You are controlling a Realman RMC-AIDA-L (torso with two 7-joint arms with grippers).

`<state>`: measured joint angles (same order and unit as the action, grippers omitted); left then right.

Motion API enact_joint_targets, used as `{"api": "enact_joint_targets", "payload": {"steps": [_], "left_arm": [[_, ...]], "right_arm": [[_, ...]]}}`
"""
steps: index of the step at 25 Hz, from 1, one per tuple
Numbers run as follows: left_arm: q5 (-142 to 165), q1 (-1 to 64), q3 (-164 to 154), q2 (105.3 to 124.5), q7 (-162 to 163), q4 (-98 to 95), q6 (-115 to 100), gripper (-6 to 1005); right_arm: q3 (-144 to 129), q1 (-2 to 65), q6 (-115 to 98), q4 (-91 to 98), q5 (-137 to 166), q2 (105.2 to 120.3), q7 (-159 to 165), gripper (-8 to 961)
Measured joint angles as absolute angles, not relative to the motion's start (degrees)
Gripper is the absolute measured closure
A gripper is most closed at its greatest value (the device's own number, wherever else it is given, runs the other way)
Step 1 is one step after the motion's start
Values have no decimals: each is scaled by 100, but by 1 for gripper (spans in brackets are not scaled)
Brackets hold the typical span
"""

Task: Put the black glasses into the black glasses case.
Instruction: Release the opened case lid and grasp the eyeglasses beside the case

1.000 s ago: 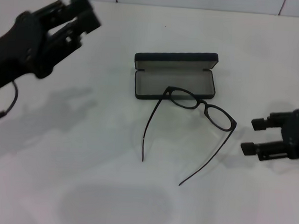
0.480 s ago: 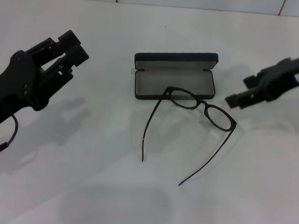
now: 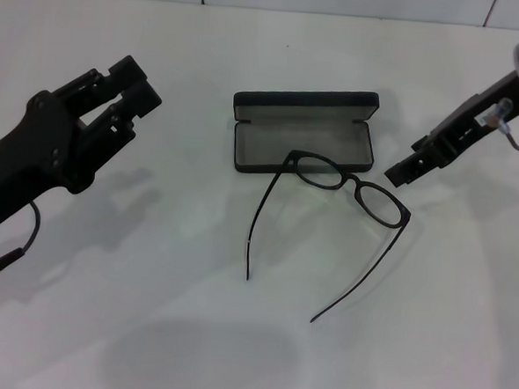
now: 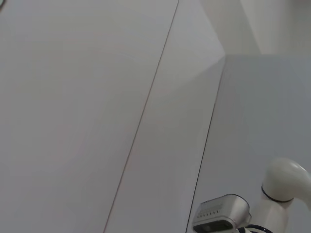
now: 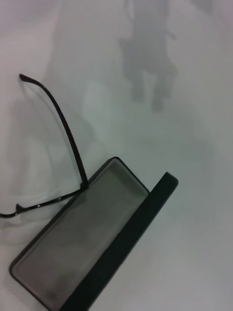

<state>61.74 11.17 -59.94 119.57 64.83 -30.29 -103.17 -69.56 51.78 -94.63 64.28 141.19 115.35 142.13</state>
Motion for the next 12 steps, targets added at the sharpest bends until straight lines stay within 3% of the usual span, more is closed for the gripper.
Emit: {"api": "enact_joint_targets", "payload": {"steps": [7, 12], "left_arm": [[6174, 1078, -6005, 11958, 6476, -3014, -10321, 629], [6165, 1072, -6028, 11969, 6472, -2958, -10336, 630]], "right_arm": [[-7386, 5246, -8943, 6064, 14133, 11539, 14192, 337], [-7565, 5243, -8564, 5755, 14095, 11561, 13997, 338]]}}
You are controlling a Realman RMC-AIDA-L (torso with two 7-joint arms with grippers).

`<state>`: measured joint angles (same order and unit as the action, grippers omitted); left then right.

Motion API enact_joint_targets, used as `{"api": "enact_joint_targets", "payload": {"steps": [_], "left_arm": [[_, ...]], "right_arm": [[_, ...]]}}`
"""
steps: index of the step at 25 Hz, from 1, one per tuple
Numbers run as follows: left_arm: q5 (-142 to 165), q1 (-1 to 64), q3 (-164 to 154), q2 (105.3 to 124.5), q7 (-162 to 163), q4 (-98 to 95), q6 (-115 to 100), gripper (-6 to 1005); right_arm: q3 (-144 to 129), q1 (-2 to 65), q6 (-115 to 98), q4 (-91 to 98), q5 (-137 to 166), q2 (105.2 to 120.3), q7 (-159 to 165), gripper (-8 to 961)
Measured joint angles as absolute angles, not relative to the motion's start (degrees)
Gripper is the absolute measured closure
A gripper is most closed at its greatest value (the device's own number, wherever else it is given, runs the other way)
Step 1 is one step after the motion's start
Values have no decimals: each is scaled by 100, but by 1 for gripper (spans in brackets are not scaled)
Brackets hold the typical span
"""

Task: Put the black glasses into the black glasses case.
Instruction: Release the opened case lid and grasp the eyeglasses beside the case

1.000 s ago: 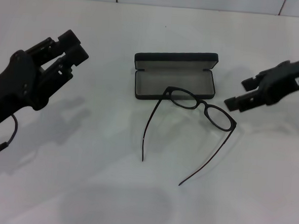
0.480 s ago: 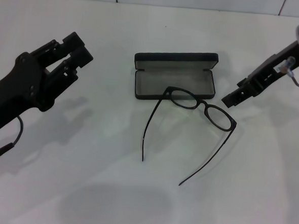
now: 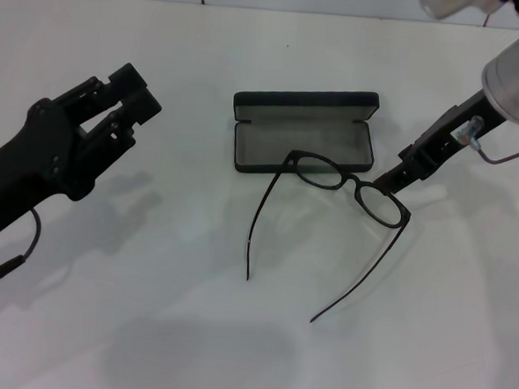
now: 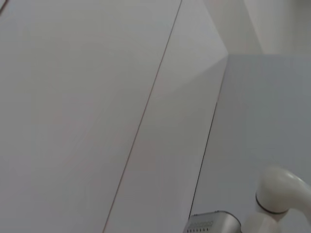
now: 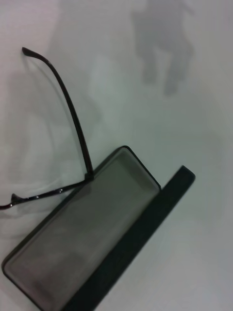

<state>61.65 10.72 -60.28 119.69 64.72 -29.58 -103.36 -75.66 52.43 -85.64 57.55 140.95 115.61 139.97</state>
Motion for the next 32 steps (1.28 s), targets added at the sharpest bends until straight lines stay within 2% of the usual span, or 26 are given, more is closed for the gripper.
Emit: {"api": "enact_joint_targets", "payload": {"steps": [25, 30, 32], "left_arm": [[6106, 1213, -6012, 11988, 6494, -2874, -10341, 634], [6075, 1214, -6012, 11988, 6485, -2870, -10325, 635], [6064, 1214, -6011, 11988, 6480, -2862, -10323, 635]], "right_arm": [[-7721, 5456, -7656, 4616, 13437, 11604, 13025, 346], [-7800, 5465, -7629, 4595, 13412, 11607, 13023, 561], [-7823, 5466, -7612, 4593, 13411, 11608, 13023, 569]]}}
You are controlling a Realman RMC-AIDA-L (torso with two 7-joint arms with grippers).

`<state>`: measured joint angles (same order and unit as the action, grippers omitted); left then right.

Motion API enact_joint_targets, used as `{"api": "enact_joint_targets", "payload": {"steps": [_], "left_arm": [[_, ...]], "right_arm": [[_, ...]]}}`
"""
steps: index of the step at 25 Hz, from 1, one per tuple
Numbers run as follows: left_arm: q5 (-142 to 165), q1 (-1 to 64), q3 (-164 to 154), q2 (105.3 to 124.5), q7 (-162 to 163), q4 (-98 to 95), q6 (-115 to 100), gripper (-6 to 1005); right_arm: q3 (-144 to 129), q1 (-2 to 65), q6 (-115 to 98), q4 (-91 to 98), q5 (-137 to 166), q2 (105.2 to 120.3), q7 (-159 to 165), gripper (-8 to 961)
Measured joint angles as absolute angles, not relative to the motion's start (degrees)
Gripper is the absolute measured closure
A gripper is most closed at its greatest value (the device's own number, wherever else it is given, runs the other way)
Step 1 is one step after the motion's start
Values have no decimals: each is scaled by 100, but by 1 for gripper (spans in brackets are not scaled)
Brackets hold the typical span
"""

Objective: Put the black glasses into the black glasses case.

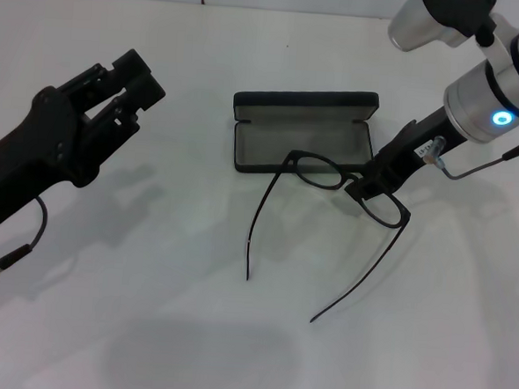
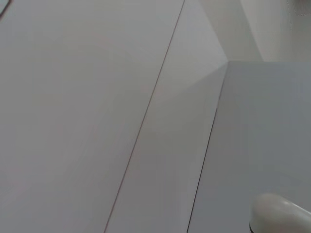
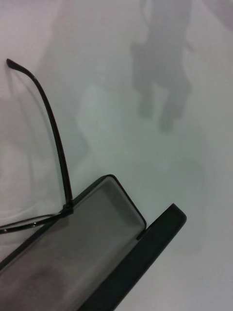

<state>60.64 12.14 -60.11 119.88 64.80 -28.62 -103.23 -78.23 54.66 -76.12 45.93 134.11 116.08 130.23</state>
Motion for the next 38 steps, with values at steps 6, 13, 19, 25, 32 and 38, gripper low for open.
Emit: {"api": "enact_joint_targets", "payload": {"steps": [6, 13, 19, 25, 32, 38], "left_arm": [[6063, 1223, -6023, 11988, 6478, -2833, -10319, 636], [6063, 1265, -6009, 11971, 6433, -2652, -10331, 637], [6063, 1261, -6011, 11970, 6408, -2639, -10341, 638], [6065, 1245, -6012, 11970, 6407, -2636, -10345, 639], [6065, 1225, -6012, 11969, 6407, -2637, -10545, 640], [6153, 1285, -6048, 11947, 6379, -2682, -10984, 641]], "right_arm": [[-7912, 5478, -7480, 4493, 13388, 11619, 13020, 592], [-8100, 5489, -7323, 4413, 13252, 11620, 13017, 622], [-8110, 5497, -7291, 4369, 13239, 11619, 13030, 743], [-8140, 5305, -7266, 4496, 13185, 11617, 13009, 883], [-8151, 4112, -7859, 6153, 12859, 11605, 13043, 909], [-7762, 2591, -8142, 7700, 11313, 11564, 12015, 912]]}}
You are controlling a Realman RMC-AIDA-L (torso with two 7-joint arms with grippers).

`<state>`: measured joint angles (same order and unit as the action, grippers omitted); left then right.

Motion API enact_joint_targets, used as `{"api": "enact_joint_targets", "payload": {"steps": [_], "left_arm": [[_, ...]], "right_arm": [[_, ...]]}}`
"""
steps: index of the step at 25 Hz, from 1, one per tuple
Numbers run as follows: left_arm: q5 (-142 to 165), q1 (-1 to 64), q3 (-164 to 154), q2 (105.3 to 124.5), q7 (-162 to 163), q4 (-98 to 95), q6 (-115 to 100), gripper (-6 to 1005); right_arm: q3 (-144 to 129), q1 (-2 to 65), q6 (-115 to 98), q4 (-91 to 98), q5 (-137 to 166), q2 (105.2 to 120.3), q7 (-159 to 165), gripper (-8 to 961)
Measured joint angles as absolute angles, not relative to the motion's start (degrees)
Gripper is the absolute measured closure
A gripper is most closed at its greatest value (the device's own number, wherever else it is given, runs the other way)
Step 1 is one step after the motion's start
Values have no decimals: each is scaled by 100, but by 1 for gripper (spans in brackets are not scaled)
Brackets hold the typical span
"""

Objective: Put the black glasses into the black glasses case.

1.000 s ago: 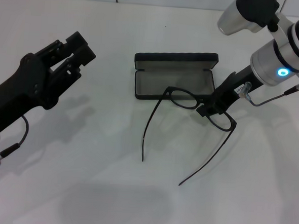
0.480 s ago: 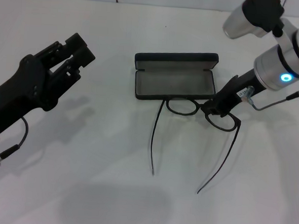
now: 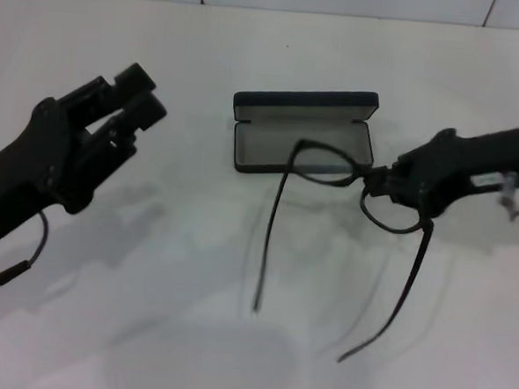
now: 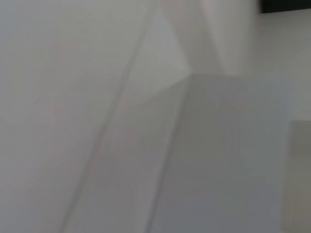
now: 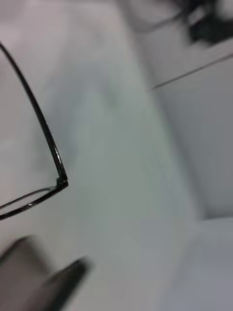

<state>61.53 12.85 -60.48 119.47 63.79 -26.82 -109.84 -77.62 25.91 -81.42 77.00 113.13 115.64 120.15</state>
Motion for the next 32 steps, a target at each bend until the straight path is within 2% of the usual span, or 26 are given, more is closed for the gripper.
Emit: {"api": "enact_joint_targets", "payload": {"steps": [5, 9, 10, 15, 32], "left_arm": [[6433, 1642, -6141, 11960, 6173, -2707, -11580, 642], [6659, 2072, -6710, 11940, 5838, -2714, -11629, 804], [6743, 2210, -6860, 11937, 5737, -2706, -11628, 844], [6835, 2591, -7098, 11978, 5661, -2673, -11626, 902], [6389, 2595, -7113, 11989, 5357, -2346, -11473, 902]], "right_arm": [[-7205, 1805, -8725, 7602, 9338, 11560, 10467, 913], [-6878, 1703, -9150, 7113, 8592, 11550, 9842, 914], [-6825, 1768, -9256, 6902, 8467, 11549, 9680, 914], [-6704, 2199, -9421, 6058, 8382, 11554, 9283, 914], [-6726, 2901, -9474, 4976, 8075, 11584, 8698, 915]]}}
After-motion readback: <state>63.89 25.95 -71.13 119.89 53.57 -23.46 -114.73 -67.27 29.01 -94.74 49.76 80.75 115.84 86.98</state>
